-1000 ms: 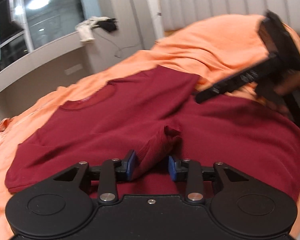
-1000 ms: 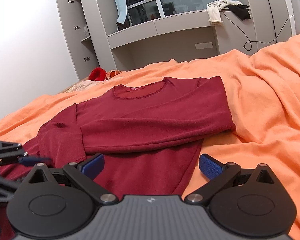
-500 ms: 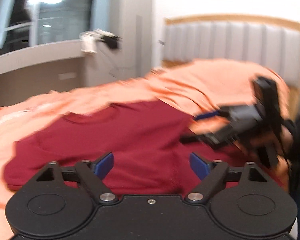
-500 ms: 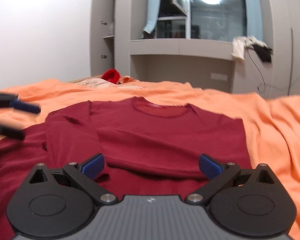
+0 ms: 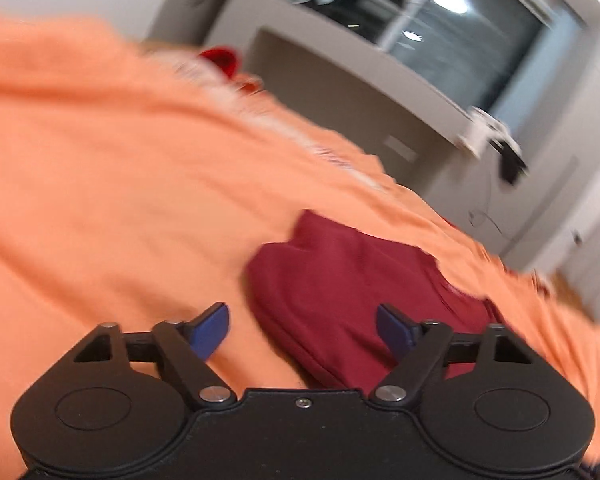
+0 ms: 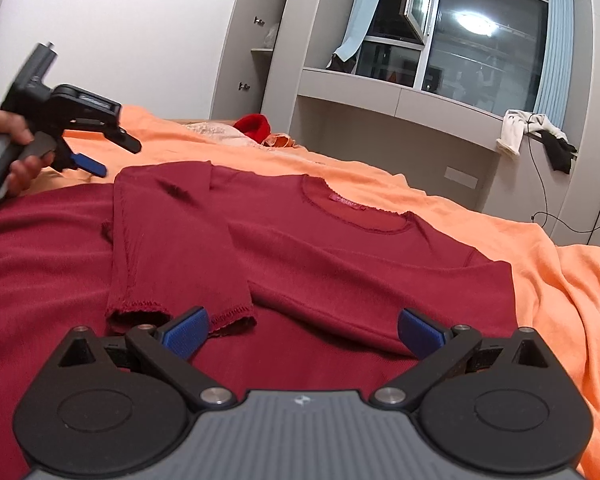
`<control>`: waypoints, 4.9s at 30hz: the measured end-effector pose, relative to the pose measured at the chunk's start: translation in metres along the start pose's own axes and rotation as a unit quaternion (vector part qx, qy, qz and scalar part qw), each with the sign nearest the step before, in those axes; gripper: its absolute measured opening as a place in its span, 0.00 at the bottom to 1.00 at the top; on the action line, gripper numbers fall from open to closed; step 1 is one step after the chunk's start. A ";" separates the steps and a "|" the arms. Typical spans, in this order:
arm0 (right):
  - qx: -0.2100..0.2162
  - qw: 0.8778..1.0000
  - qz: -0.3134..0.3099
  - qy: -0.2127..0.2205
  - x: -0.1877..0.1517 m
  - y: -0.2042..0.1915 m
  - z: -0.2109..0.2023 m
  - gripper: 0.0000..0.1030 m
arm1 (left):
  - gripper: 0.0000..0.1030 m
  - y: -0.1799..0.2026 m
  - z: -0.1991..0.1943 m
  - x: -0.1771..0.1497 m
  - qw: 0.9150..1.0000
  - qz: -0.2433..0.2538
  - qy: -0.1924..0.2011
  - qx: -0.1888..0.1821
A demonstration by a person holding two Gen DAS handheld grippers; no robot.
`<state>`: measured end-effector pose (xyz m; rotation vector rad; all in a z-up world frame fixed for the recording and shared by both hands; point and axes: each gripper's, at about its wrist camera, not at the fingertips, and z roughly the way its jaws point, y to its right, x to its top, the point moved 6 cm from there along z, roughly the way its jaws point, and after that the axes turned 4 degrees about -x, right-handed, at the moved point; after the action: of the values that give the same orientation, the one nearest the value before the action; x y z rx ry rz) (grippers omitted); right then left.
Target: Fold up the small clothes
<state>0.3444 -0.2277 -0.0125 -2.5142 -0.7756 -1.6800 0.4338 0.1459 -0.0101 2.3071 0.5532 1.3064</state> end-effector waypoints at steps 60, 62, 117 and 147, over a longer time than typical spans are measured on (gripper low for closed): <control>-0.033 0.999 -0.024 -0.025 -0.075 0.040 -0.099 1.00 | 0.95 0.028 -0.112 -0.103 0.969 0.213 0.034 0.116; -0.039 0.999 -0.014 -0.023 -0.077 0.042 -0.109 1.00 | 0.95 0.029 -0.121 -0.106 0.970 0.211 0.041 0.114; -0.120 0.912 -0.353 0.174 -0.099 -0.089 -0.162 0.24 | 0.99 0.147 -0.216 -0.240 0.870 0.428 0.069 -0.237; -0.154 0.916 -0.332 0.165 -0.091 -0.086 -0.167 0.14 | 0.37 0.093 -0.204 -0.210 0.865 0.450 0.144 0.168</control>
<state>0.1378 -0.2352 -0.0431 -2.1431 -1.5509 -2.5183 0.1683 -0.0090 -0.0112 2.8017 -0.3319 2.1271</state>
